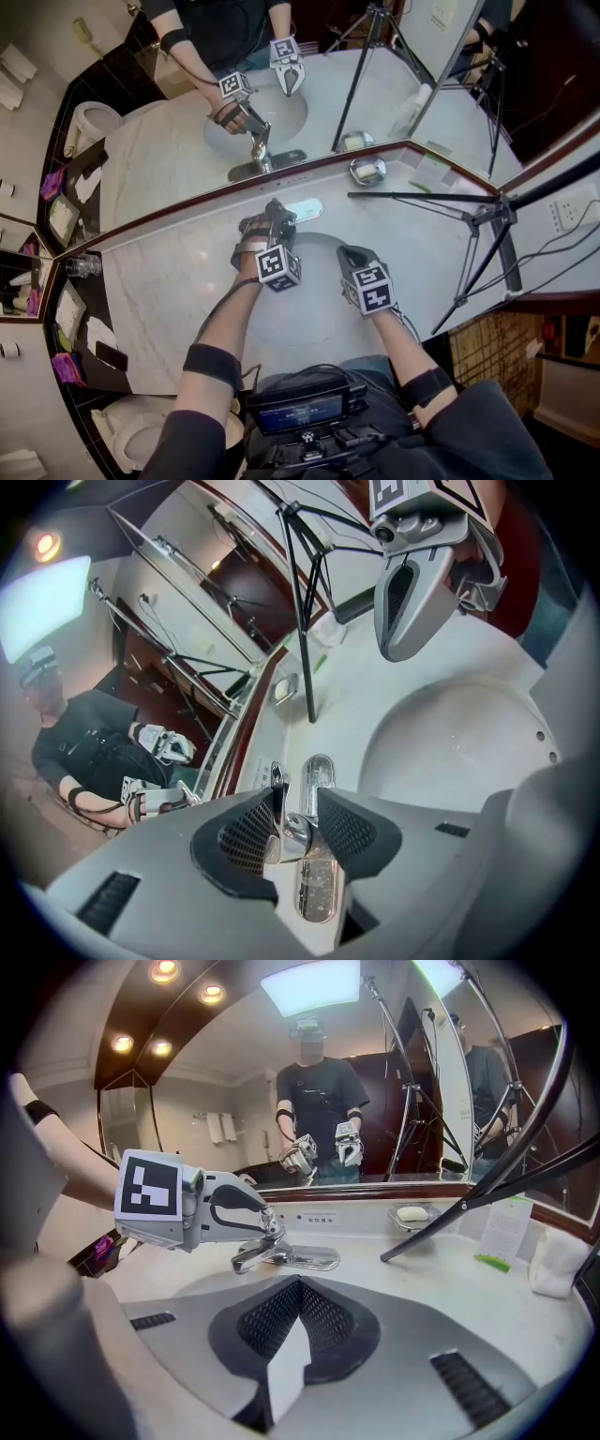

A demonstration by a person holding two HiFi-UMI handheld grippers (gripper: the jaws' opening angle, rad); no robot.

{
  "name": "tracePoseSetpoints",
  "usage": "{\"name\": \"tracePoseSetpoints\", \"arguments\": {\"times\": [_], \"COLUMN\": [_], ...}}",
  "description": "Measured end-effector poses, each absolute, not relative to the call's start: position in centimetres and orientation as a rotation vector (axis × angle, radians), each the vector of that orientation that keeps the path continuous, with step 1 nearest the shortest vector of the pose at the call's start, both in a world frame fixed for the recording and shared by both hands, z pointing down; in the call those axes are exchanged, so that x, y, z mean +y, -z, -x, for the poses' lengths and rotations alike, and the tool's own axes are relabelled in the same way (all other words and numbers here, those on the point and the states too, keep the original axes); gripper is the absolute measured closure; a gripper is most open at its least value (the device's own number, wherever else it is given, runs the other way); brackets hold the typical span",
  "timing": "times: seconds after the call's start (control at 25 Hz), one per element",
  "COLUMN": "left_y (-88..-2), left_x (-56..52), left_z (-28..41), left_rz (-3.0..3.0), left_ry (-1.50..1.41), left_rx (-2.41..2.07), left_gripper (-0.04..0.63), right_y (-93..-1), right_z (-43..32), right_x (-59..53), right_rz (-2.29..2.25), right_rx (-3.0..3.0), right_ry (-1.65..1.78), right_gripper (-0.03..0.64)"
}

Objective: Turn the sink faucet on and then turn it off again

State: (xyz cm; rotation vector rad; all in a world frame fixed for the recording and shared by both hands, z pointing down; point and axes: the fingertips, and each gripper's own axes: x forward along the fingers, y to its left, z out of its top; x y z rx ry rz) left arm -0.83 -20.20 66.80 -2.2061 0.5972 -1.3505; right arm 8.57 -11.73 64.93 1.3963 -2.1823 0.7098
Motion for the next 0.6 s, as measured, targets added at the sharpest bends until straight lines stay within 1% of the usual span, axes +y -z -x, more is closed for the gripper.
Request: {"name": "tracePoseSetpoints", "arguments": {"times": [0.6], "left_y": [-69.1], "left_x": [-18.2], "left_z": [0.1], "left_rz": [2.181], "left_ry": [1.418], "left_rx": [0.469], "left_gripper": [0.466], "right_y": [-64.8], "right_z": [-8.4], "right_x": [-11.3], "right_rz": [-1.389], "right_rx": [-2.185], "right_ry": [-0.711], "right_gripper": [0.597]}}
